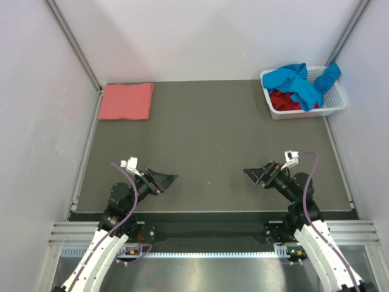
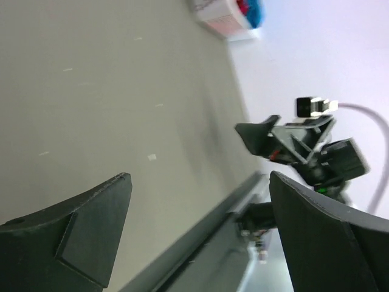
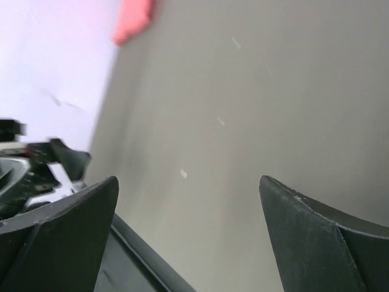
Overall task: Fold and stack the t-shirts
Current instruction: Neatly place the folded tshirt to the corner
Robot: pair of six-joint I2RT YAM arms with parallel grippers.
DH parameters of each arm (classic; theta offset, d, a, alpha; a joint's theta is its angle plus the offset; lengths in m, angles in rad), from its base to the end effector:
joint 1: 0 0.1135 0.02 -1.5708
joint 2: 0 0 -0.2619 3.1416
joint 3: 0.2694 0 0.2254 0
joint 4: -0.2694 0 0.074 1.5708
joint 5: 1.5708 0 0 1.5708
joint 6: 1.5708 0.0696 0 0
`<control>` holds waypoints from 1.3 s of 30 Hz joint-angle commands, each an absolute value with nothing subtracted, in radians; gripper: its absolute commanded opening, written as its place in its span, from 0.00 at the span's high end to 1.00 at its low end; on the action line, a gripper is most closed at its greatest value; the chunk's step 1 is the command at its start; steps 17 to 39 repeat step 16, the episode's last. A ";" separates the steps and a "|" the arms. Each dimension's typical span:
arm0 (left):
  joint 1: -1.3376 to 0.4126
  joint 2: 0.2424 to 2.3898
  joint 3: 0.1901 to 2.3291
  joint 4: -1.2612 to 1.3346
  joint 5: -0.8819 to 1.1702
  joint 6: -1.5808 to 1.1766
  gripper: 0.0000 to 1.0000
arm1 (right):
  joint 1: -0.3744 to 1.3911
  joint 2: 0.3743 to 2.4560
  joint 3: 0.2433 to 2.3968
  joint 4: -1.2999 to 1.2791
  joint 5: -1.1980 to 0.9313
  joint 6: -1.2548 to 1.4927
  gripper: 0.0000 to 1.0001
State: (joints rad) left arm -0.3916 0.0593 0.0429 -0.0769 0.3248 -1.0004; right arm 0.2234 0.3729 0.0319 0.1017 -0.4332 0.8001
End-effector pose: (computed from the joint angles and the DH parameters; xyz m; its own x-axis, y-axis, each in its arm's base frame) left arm 0.0989 -0.0649 0.1724 -0.5981 -0.6160 -0.5126 0.2814 0.4374 -0.8541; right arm 0.1244 0.0582 0.1603 -0.5906 0.5336 -0.6054 -0.2513 0.5913 0.7663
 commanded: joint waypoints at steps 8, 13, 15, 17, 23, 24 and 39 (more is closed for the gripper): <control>-0.394 0.017 -0.127 0.190 0.410 -1.146 0.01 | 0.236 -0.055 -0.152 -0.241 -0.373 0.842 0.00; -0.394 0.014 -0.126 0.109 0.419 -1.138 0.01 | 0.236 -0.101 -0.150 -0.291 -0.344 0.857 0.00; -0.394 0.017 -0.124 0.083 0.417 -1.131 0.01 | 0.236 -0.049 -0.150 -0.267 -0.357 0.864 0.00; -0.394 0.015 -0.123 0.075 0.417 -1.128 0.01 | 0.236 -0.032 -0.152 -0.259 -0.368 0.859 0.00; -0.394 0.015 -0.123 0.075 0.417 -1.128 0.01 | 0.236 -0.032 -0.152 -0.259 -0.368 0.859 0.00; -0.394 0.015 -0.123 0.075 0.417 -1.128 0.01 | 0.236 -0.032 -0.152 -0.259 -0.368 0.859 0.00; -0.394 0.015 -0.123 0.075 0.417 -1.128 0.01 | 0.236 -0.032 -0.152 -0.259 -0.368 0.859 0.00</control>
